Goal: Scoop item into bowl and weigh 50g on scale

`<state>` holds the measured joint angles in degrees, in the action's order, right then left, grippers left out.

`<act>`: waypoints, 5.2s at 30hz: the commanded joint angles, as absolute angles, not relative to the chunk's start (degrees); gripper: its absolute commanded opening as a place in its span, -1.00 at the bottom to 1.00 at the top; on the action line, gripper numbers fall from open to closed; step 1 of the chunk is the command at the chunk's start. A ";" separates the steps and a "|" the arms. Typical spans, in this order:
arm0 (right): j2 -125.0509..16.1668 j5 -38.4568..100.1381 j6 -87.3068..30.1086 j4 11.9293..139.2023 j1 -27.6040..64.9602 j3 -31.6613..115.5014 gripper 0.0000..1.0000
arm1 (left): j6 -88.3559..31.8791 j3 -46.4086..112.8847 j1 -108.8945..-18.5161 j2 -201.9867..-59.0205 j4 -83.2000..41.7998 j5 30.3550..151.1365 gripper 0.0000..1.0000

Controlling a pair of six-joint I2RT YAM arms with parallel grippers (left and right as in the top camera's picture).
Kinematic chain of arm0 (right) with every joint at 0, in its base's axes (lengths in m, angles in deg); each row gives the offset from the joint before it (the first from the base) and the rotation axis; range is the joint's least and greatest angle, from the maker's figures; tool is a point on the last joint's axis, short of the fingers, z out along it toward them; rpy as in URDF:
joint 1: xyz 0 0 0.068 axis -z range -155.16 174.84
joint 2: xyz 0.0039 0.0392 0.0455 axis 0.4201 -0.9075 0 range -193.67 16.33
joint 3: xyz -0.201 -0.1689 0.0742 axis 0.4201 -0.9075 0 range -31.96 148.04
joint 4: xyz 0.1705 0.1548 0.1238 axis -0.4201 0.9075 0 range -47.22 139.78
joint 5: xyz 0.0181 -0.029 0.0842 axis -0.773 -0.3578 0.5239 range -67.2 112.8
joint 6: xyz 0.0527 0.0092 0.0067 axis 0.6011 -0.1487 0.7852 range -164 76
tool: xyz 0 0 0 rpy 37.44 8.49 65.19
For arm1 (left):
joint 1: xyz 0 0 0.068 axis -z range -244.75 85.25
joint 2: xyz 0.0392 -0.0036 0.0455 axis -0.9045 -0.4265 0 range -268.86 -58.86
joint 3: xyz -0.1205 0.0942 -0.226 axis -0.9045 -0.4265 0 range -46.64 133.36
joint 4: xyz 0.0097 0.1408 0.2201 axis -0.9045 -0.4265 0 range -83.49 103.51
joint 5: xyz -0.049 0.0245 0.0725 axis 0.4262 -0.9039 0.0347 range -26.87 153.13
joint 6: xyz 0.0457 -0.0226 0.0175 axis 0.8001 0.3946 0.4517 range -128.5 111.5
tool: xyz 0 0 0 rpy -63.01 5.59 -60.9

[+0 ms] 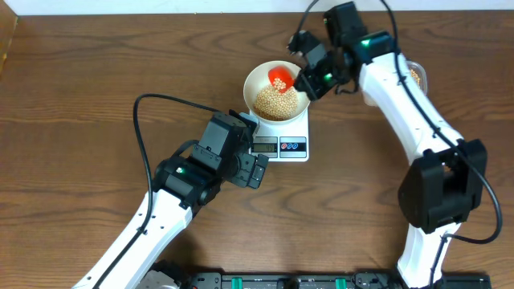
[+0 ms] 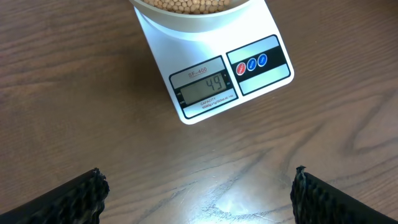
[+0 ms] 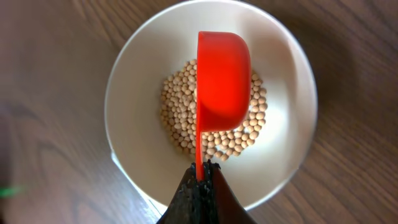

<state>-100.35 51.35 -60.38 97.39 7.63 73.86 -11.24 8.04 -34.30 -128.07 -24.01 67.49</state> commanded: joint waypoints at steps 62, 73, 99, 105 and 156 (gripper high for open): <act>-97.14 43.66 -57.19 112.91 37.42 75.22 -0.97 | -10.85 7.77 -34.47 -127.32 -24.19 66.99 0.92; -97.14 23.25 -51.26 107.88 29.51 75.24 -0.97 | -10.85 7.80 -34.47 -127.32 -24.19 66.99 0.92; -89.56 12.14 -49.82 105.39 20.37 75.28 -0.97 | -10.85 7.80 -34.47 -127.32 -24.19 66.99 0.93; -89.05 28.34 -51.18 106.26 23.85 75.22 -0.98 | -10.85 7.77 -34.47 -127.32 -24.19 66.99 0.92; -88.90 46.70 -17.30 98.83 37.62 74.93 -0.97 | -10.85 7.77 -34.47 -127.32 -24.19 66.99 0.92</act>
<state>-89.56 46.00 -27.03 98.92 37.46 74.24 -11.24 8.04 -34.30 -128.07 -24.01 67.49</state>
